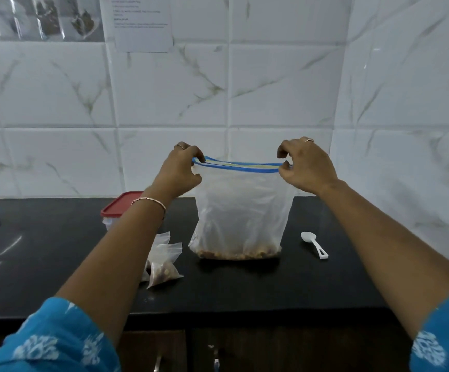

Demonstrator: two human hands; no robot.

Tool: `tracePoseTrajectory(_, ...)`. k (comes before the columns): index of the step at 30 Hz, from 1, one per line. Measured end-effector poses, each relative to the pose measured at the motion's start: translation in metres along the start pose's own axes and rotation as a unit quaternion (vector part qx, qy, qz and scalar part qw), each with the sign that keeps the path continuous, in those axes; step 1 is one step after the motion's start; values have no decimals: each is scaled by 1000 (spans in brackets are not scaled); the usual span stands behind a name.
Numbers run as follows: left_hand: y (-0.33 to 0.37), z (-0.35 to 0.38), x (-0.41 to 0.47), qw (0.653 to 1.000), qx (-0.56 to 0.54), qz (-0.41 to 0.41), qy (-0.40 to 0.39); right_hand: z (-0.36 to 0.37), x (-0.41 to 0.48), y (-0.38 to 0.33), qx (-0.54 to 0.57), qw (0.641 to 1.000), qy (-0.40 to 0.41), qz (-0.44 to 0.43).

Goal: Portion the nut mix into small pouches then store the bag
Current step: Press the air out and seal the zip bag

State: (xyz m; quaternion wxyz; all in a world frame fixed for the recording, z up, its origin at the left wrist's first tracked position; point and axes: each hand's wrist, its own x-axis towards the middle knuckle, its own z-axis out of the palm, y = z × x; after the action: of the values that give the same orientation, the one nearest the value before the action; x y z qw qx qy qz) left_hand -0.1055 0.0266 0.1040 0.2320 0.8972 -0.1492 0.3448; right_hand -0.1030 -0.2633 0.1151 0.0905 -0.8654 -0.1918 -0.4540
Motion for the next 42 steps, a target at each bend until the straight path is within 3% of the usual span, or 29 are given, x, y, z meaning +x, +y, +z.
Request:
tracePoseTrajectory(3,-2,7,-1,997,47,31,44,3,-9,-10,-38,992,45,-111)
tracePoseTrajectory(6,4,5,0,988,101,81,85,10,-13,-13,-95,977,32,-190)
tracePoseTrajectory(13,17,-1,0,965,197,166,45,13,-1,-15,-133,965,53,-218)
tracePoseTrajectory(17,27,7,2,957,188,202,93,11,2,-19,-108,976,42,-183)
tracePoseTrajectory(20,30,8,7,963,163,200,80,2,4,-24,-28,996,4,-90)
tracePoseTrajectory(24,34,2,13,986,84,138,34,-9,13,-23,127,988,-85,36)
tracePoseTrajectory(28,39,-9,17,998,-9,55,-38,-12,18,-23,227,961,-144,59)
tracePoseTrajectory(32,32,-22,21,998,30,-6,-61,-12,16,-17,180,968,-169,46)
tracePoseTrajectory(38,16,-46,22,978,202,31,-42,-29,17,7,63,983,-169,25)
tracePoseTrajectory(42,15,-56,27,989,143,-22,-45,-33,18,16,34,986,-161,23)
